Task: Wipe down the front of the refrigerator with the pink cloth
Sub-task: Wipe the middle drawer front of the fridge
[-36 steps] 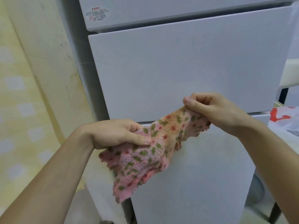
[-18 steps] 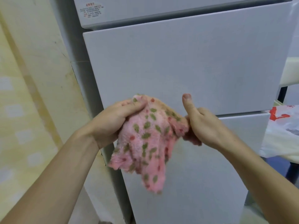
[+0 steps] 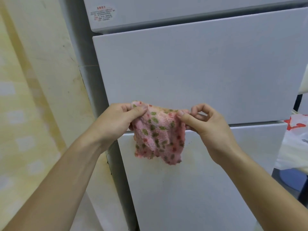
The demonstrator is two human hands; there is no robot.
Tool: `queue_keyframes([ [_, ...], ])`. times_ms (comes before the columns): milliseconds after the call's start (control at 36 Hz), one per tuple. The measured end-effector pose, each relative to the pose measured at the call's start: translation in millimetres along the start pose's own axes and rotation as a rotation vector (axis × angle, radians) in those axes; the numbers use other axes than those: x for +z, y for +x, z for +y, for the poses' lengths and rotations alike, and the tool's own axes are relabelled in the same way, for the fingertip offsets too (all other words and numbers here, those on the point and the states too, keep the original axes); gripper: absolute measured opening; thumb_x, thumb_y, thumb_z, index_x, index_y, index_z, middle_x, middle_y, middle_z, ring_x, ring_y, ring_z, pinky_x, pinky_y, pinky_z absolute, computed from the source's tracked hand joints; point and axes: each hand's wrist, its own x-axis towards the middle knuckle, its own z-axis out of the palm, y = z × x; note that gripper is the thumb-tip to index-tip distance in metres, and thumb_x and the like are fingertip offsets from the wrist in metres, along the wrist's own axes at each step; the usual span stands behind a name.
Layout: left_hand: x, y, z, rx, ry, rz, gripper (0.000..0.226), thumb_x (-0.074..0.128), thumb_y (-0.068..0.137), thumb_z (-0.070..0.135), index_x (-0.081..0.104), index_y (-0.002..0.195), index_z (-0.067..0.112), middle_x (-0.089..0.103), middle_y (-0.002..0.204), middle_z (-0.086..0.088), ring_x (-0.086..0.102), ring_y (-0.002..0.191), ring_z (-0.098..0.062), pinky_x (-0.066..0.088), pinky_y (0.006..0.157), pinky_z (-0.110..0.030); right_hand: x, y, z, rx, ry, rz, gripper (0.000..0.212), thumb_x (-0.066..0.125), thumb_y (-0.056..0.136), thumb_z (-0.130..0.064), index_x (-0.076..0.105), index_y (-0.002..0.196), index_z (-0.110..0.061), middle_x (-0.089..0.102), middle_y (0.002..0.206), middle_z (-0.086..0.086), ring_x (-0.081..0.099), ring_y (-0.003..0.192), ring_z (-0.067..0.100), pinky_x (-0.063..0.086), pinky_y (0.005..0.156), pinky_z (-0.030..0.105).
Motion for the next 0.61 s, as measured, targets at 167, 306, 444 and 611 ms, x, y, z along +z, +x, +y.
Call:
queue_keyframes([
  [167,-5,3,-4,-0.035,0.028,0.097,0.053,0.079,0.083,0.047,0.076,0.095,-0.005,0.08,0.083,-0.005,0.073,0.071,-0.007,0.055,0.071,-0.017,-1,-1,-2,-0.008,0.003,-0.098,0.062,0.086,0.079,-0.018,0.06,0.135,-0.028,0.078,0.09,0.0,0.076,0.097,0.01,0.055,0.09,0.016],
  [306,-10,4,-2,-0.045,-0.08,0.115,0.068,0.085,0.065,0.036,0.059,0.123,0.009,0.082,0.093,-0.004,0.078,0.088,-0.019,0.056,0.087,-0.034,-2,6,2,-0.201,-0.389,0.02,0.012,0.082,0.088,-0.027,0.08,0.1,-0.028,0.078,0.083,-0.007,0.071,0.077,0.004,0.054,0.076,0.013],
  [444,-11,-3,3,0.043,0.042,0.033,0.036,0.081,0.088,0.014,0.072,0.121,0.024,0.082,0.093,0.005,0.076,0.091,-0.004,0.051,0.092,-0.025,-5,11,-1,-0.31,-0.673,0.072,0.014,0.065,0.1,-0.034,0.063,0.087,-0.033,0.063,0.094,-0.009,0.06,0.087,0.002,0.043,0.075,0.01],
  [611,-2,5,-6,0.205,0.22,0.413,0.015,0.088,0.083,0.032,0.074,0.082,0.027,0.071,0.066,0.013,0.063,0.062,0.0,0.046,0.064,-0.013,-6,10,-12,-0.14,-0.399,-0.039,0.036,0.055,0.106,-0.039,0.063,0.099,-0.004,0.063,0.077,0.0,0.06,0.073,0.022,0.057,0.088,0.053],
])
